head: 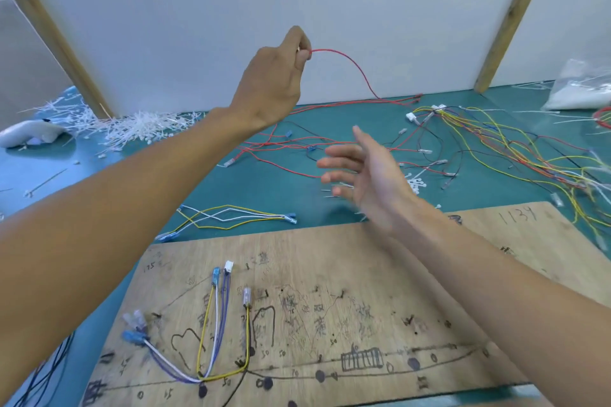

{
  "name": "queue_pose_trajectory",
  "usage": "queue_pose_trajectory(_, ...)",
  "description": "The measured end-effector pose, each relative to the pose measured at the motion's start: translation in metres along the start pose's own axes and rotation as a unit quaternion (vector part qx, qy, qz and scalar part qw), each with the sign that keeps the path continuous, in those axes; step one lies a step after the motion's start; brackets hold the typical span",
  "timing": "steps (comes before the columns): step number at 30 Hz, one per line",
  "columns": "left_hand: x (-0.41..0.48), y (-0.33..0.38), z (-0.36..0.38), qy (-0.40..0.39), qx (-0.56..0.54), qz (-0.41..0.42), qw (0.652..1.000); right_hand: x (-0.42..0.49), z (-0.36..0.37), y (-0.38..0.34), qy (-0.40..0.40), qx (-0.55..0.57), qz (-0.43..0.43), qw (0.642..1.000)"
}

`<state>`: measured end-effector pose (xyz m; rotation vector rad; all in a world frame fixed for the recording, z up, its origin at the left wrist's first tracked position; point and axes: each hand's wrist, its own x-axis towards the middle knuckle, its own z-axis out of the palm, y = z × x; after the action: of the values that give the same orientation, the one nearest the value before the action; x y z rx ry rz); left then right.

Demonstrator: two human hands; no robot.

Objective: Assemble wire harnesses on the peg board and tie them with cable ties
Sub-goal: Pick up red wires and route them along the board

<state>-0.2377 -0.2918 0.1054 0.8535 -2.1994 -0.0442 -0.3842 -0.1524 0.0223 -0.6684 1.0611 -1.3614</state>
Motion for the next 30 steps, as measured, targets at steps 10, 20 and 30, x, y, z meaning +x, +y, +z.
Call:
queue_pose_trajectory(10,-0.064,0.032,-0.045,-0.027,-0.042,0.019,0.999,0.097,-0.018,-0.086,0.035,0.126,-0.027,0.991)
queue_pose_trajectory(20,-0.124,-0.003,-0.1,-0.164,-0.067,-0.071,0.982,0.076,-0.016,-0.102,0.007,0.187,-0.086,0.979)
queue_pose_trajectory(30,-0.191,-0.008,-0.147,-0.163,-0.028,-0.13,0.978,-0.047,0.008,-0.081,-0.014,0.092,-0.218,0.972)
